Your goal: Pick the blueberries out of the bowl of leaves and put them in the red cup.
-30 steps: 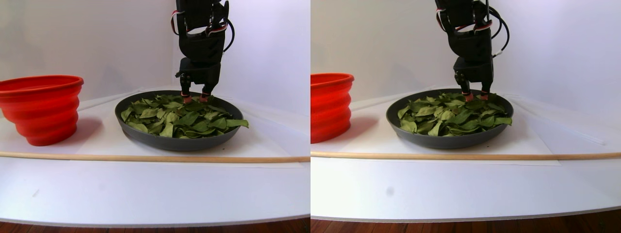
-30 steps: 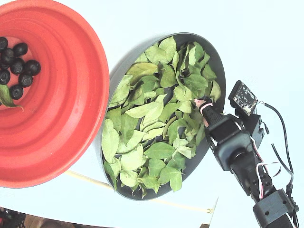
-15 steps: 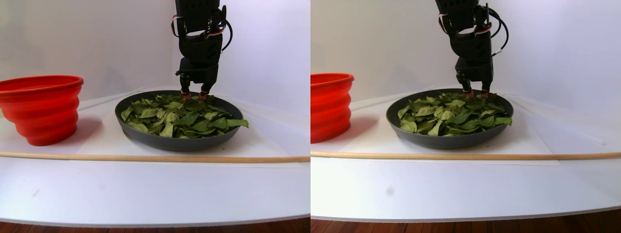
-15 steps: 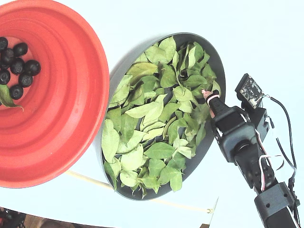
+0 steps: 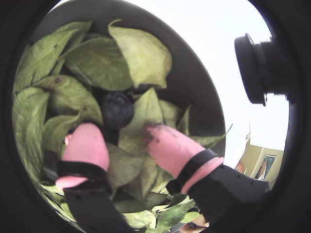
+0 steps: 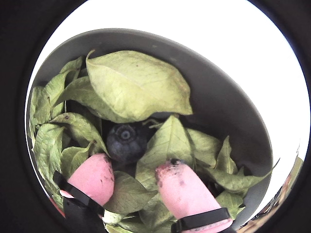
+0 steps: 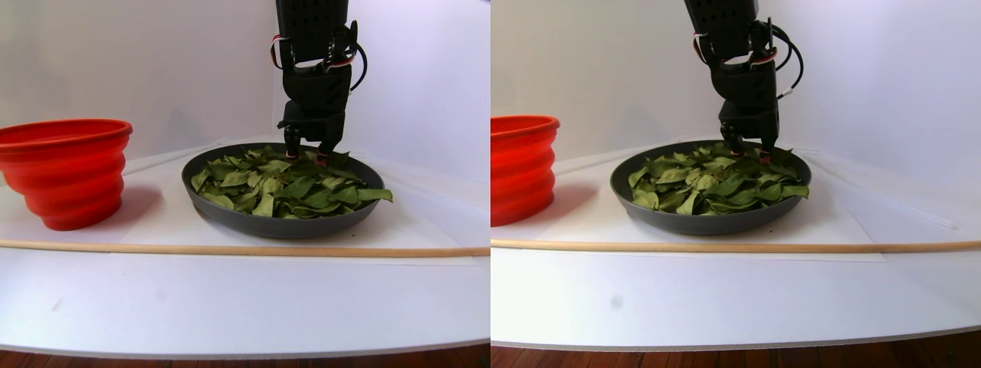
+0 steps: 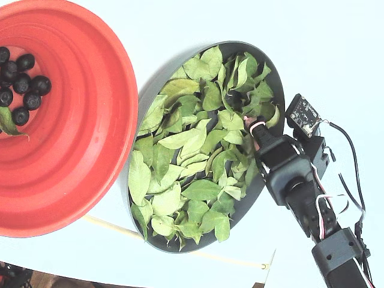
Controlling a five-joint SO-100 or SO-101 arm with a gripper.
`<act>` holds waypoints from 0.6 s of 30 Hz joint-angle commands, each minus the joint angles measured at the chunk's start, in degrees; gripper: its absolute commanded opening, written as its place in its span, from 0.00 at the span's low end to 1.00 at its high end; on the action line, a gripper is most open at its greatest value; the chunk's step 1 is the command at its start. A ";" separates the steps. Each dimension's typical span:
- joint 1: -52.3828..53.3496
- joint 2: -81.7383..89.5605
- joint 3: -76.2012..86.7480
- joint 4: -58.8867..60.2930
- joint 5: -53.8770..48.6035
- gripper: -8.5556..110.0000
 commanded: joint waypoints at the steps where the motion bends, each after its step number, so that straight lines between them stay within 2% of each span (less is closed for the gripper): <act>1: 0.09 0.70 -4.04 -0.18 0.18 0.22; 11: 0.18 -2.64 -6.50 0.26 0.35 0.22; 18: 0.18 -4.75 -7.91 1.14 0.18 0.18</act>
